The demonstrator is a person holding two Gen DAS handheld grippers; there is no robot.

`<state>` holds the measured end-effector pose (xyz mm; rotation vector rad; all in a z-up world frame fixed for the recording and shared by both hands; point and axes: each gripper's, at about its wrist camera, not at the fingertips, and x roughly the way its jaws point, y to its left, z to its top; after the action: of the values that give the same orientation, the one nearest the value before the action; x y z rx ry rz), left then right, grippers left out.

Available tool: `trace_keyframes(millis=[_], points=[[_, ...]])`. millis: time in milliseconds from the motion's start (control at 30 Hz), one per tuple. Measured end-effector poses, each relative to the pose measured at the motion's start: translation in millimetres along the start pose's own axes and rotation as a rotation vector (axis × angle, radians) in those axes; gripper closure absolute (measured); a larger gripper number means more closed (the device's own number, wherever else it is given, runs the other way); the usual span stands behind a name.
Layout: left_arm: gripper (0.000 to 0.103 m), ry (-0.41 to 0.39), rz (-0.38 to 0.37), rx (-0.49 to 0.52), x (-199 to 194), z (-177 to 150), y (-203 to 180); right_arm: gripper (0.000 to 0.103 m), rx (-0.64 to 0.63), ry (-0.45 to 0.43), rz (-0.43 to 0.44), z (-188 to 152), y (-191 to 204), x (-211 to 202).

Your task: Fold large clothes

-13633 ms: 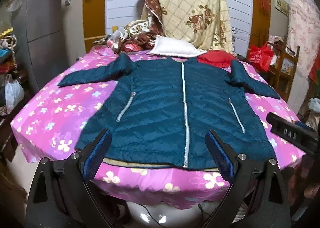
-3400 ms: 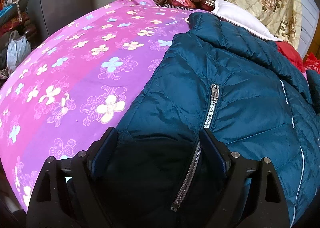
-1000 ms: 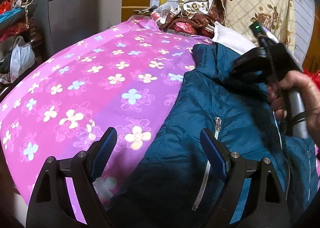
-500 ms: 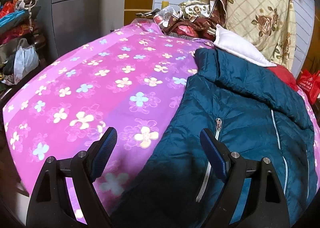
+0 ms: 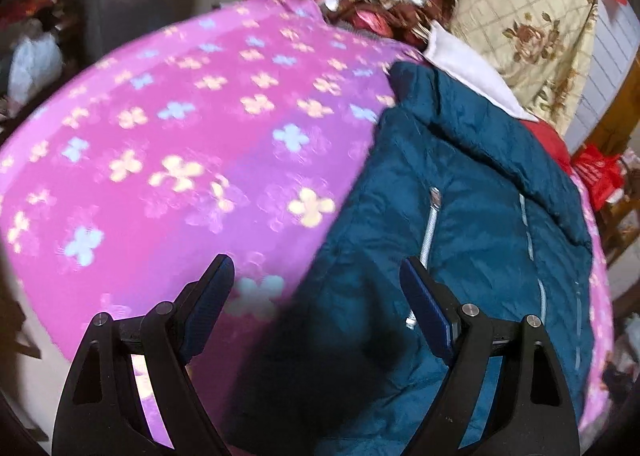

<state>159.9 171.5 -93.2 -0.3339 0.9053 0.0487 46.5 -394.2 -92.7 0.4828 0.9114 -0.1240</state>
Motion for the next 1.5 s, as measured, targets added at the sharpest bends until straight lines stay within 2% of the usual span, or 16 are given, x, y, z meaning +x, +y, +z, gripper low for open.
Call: trace_keyframes(millis=[167,300,400,600,733,900,1067,1100,1133,1167,1200,1233,1300,1400,1500], points=[[0.018,0.104,-0.116,-0.016,22.7,-1.3,2.4,0.048,0.039,0.031,0.039,-7.0,-20.2,17.1],[0.018,0.177,-0.201,-0.035,38.4,-3.5,3.0,0.048,0.074,0.078,0.120,-10.8,-23.8,31.9],[0.018,0.180,-0.239,-0.038,38.4,-3.9,3.5,0.047,0.091,0.094,0.164,-13.6,-22.4,38.0],[0.018,0.273,-0.416,-0.059,35.8,-7.9,7.5,0.044,0.149,0.104,0.283,-15.9,-28.2,41.8],[0.019,0.287,-0.486,-0.073,22.3,-11.5,11.6,0.044,0.176,0.140,0.364,-22.8,-33.3,39.9],[0.019,0.300,-0.434,0.001,13.8,-26.7,6.5,0.044,0.141,0.186,0.412,-39.2,-30.6,31.9],[0.019,0.263,-0.412,0.024,10.7,-40.2,1.4,0.044,0.137,0.223,0.510,-57.0,-21.9,33.4],[0.029,0.263,-0.398,0.015,9.9,-41.5,-0.3,0.044,0.146,0.216,0.508,-58.7,-18.7,34.0],[0.039,0.265,-0.369,0.011,10.5,-43.0,-1.2,0.053,0.150,0.213,0.497,-59.1,-15.9,35.1],[0.061,0.274,-0.320,0.018,10.7,-44.1,-3.6,0.069,0.149,0.225,0.477,-59.4,-12.0,38.1],[0.079,0.281,-0.269,0.030,10.9,-44.9,-5.1,0.073,0.144,0.241,0.457,-59.8,-7.9,41.8],[0.082,0.284,-0.228,0.048,9.2,-44.5,-7.7,0.074,0.144,0.238,0.448,-59.9,-4.4,42.9],[0.089,0.267,-0.220,0.053,-0.4,-42.5,-9.1,0.078,0.129,0.219,0.425,-58.4,0.4,37.3],[0.093,0.232,-0.209,0.074,-21.4,-41.2,-12.5,0.081,0.095,0.187,0.399,-54.7,2.3,20.9],[0.093,0.191,-0.188,0.130,-47.2,-52.0,-16.8,0.082,0.075,0.163,0.420,-55.7,-3.3,-2.4]])
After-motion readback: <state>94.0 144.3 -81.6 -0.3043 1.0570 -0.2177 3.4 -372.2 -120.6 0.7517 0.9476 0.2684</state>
